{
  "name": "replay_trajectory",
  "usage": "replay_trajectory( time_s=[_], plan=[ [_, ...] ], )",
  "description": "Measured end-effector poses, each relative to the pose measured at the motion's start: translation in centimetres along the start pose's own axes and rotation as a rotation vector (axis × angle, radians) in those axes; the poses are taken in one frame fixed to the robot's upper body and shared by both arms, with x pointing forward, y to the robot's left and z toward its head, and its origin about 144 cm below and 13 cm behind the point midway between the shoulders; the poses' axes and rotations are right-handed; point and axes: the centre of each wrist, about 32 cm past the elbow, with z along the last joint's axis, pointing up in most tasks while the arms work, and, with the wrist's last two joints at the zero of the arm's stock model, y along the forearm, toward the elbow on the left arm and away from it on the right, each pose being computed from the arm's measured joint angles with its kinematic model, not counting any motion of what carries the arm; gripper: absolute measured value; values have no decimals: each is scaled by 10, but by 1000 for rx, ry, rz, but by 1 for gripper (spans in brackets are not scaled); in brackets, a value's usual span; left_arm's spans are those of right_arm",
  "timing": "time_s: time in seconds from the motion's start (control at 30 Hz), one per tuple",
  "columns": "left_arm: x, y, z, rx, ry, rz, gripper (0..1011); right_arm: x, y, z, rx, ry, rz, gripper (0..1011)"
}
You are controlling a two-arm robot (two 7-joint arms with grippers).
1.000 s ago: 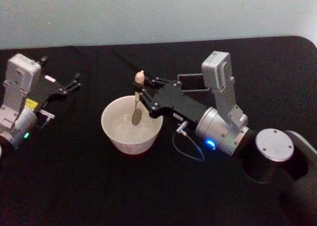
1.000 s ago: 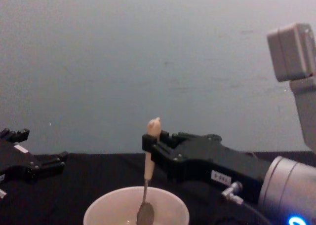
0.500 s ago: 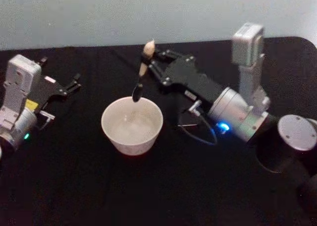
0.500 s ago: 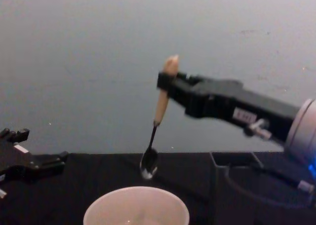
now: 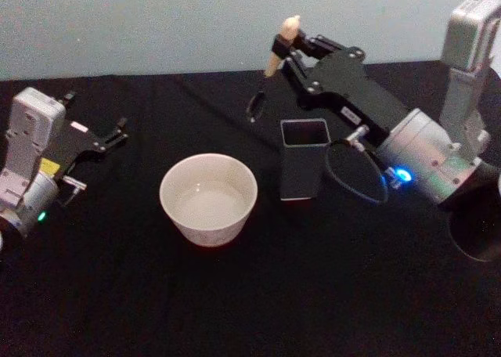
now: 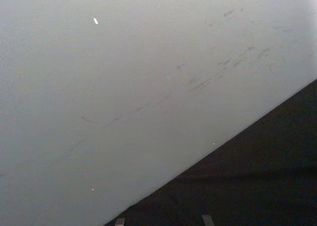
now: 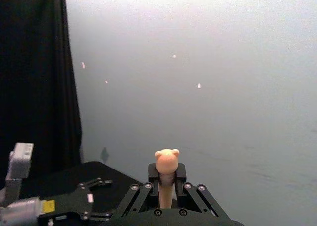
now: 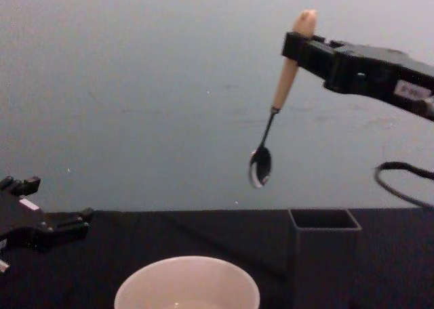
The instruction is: Pick up the stirring spoon with one hand, stir inside the cup, then place it back in its original position.
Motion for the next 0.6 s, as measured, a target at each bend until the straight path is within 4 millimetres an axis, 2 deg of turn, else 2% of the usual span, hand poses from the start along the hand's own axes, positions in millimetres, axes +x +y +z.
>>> replay_trajectory(
  time_s=[0.3,0.6],
  plan=[
    [0,0,0,0,0,0,1001,4,-20,6,-42,-47,-47,195],
    [0,0,0,0,0,0,1001,5,-28,7,-78,-63,-77,195]
  ],
)
